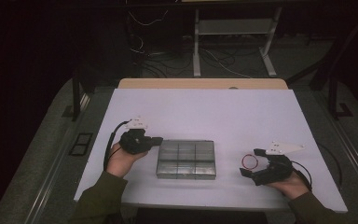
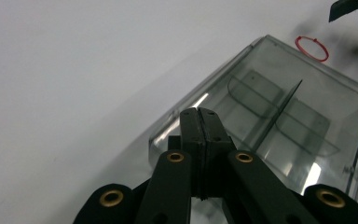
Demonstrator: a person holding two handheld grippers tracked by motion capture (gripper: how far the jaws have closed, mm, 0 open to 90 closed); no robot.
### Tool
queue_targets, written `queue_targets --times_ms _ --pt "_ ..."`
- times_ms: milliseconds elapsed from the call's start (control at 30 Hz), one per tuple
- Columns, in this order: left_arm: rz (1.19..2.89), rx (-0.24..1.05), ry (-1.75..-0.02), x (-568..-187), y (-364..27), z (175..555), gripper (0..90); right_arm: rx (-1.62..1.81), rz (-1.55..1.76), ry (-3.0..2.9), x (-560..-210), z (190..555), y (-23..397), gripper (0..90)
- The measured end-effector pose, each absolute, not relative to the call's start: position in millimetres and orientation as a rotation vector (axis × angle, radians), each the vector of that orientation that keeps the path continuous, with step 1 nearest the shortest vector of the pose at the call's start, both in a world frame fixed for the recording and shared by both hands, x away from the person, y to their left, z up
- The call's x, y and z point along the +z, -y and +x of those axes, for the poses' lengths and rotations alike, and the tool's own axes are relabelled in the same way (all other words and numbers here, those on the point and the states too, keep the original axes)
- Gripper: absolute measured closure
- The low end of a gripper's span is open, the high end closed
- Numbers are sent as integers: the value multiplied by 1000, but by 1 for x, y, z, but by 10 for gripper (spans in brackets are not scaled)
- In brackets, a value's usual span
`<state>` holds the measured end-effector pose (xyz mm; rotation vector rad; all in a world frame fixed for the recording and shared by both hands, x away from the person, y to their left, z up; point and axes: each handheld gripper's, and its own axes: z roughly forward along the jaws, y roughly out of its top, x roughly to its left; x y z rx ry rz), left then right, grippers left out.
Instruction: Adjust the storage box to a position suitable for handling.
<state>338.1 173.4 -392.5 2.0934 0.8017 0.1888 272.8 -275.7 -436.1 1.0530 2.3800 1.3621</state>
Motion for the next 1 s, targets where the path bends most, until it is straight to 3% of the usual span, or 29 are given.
queue_targets --times_ms 300,1000 --pt "2112 186 -882 -412 -193 321 889 1359 1056 -2381 -436 273 275 14" --pt "2230 129 -842 -431 -180 319 890 1358 1051 -2384 -437 273 275 14"
